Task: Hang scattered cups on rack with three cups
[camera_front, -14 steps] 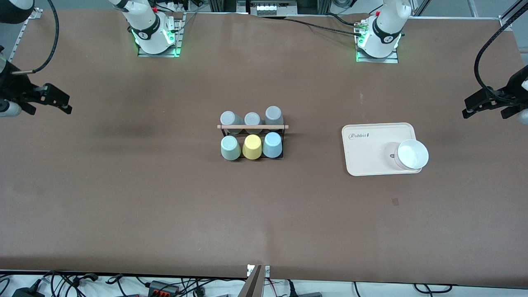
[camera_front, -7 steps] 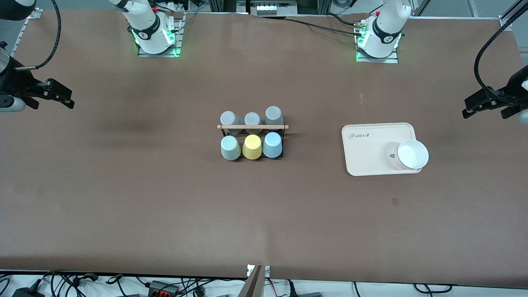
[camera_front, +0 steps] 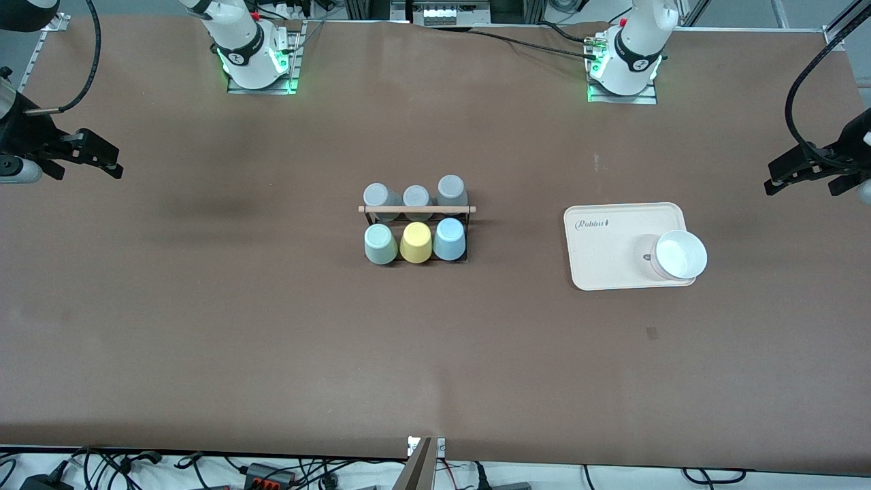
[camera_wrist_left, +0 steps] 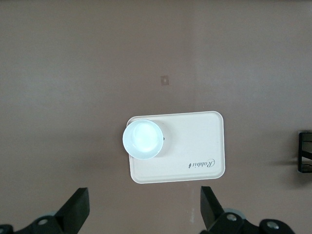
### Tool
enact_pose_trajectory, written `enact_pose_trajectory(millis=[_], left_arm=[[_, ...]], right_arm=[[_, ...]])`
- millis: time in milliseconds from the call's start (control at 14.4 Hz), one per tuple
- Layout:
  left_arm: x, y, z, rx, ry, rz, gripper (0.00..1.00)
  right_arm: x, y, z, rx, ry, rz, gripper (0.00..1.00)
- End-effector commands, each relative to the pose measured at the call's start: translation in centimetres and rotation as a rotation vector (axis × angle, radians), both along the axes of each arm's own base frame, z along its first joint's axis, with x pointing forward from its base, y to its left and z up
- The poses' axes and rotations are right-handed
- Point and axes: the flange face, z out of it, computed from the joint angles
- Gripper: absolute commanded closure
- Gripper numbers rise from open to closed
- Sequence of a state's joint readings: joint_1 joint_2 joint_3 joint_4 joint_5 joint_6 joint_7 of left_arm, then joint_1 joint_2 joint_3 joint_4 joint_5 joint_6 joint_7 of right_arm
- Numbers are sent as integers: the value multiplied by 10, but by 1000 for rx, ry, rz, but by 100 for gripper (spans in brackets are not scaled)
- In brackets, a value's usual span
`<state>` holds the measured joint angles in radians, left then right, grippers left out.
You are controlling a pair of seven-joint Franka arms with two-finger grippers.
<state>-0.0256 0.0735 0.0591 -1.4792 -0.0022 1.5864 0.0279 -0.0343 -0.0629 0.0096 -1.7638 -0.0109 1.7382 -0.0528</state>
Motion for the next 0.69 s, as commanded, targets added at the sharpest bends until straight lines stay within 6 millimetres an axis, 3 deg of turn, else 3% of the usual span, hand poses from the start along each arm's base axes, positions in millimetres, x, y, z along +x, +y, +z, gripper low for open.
enact_pose_trajectory(millis=[0,623], left_arm=[[2,3,6,-8,4,-9,0],[-8,6,-1,-9,55,-15,0]], right_arm=[[-5,1,8,13,-14,-34,0],[-11,0,8,16,3,-26,0]])
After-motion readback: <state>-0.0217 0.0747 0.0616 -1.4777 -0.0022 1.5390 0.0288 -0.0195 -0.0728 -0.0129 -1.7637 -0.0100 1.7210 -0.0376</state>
